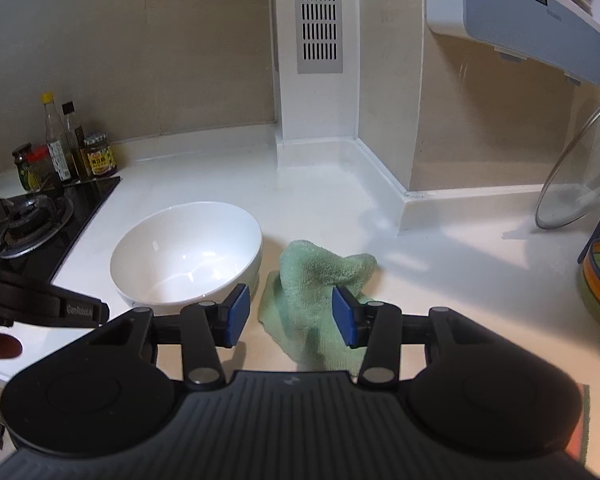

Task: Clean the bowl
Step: 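Move the right tool toward the green towel beside the white bowl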

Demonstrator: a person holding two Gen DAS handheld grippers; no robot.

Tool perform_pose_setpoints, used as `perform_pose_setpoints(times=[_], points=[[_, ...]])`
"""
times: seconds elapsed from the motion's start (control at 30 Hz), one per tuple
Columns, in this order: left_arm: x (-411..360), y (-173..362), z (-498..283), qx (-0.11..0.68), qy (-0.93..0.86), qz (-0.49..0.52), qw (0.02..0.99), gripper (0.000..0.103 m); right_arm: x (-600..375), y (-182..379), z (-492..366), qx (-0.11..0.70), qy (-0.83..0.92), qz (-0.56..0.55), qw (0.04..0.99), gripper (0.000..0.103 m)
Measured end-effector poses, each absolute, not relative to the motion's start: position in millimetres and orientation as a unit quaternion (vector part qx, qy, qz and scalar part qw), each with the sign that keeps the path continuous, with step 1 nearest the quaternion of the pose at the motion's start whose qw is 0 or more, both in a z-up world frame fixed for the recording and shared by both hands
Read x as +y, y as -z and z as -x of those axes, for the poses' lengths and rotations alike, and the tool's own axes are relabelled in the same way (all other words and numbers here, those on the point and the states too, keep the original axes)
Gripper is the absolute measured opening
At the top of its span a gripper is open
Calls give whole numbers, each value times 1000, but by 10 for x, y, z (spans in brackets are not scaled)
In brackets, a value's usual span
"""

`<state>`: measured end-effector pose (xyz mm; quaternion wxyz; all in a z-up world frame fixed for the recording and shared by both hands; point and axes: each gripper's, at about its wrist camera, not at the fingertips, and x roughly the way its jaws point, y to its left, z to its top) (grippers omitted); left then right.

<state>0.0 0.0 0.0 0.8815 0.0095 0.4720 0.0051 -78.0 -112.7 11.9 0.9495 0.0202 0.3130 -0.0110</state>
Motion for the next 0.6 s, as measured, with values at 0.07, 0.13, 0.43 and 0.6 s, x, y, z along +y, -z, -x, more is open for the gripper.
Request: perform_pose_setpoints(times=[0.07, 0.13, 0.43, 0.6], points=[[10, 0, 26, 468, -5, -11, 883, 15, -1136, -90, 692, 334, 9, -25, 942, 39], [41, 17, 74, 465, -4, -14, 885, 15, -1146, -62, 605, 355, 7, -30, 934, 39], [147, 116, 245, 478, -2, -16, 878, 15, -1131, 28, 694, 384, 46, -63, 920, 39], [217, 78, 283, 475, 1, -14, 880, 15, -1073, -2, 726, 387, 56, -67, 918, 40]])
